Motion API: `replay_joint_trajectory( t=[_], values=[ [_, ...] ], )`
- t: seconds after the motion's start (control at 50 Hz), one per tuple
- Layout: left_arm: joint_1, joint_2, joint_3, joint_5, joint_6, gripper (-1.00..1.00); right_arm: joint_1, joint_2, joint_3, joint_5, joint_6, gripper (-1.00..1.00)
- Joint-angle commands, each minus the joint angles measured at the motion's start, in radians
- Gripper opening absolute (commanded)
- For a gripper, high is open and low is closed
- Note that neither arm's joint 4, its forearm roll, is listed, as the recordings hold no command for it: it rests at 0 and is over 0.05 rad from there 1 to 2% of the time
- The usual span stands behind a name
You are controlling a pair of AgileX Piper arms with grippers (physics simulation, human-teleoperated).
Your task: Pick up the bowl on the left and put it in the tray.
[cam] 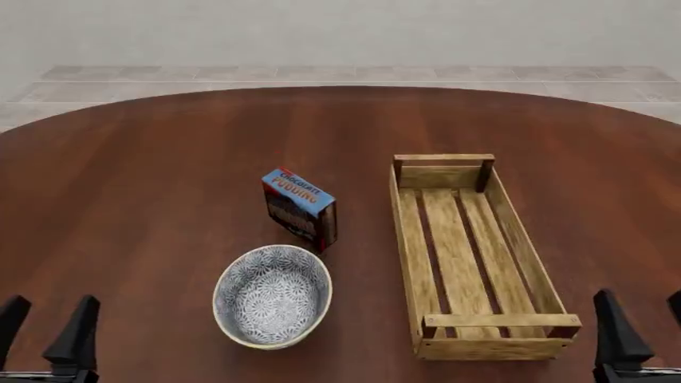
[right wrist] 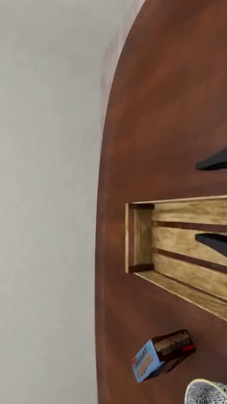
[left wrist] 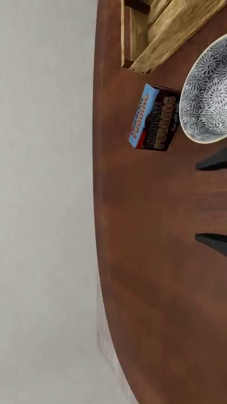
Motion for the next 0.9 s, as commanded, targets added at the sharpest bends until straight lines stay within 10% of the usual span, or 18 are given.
replay_joint_trajectory(
  t=[0.02, 0.9],
  values=[
    [0.0, 0.0, 0.0, 0.0, 0.0, 1.0, 0.033, 0.015, 0.048, -0.049, 0.025, 1.0],
    [0.0, 0.0, 0.0, 0.0, 0.0, 1.0, 0.118, 0.183, 0.046, -0.177, 0.018, 1.0]
  ],
)
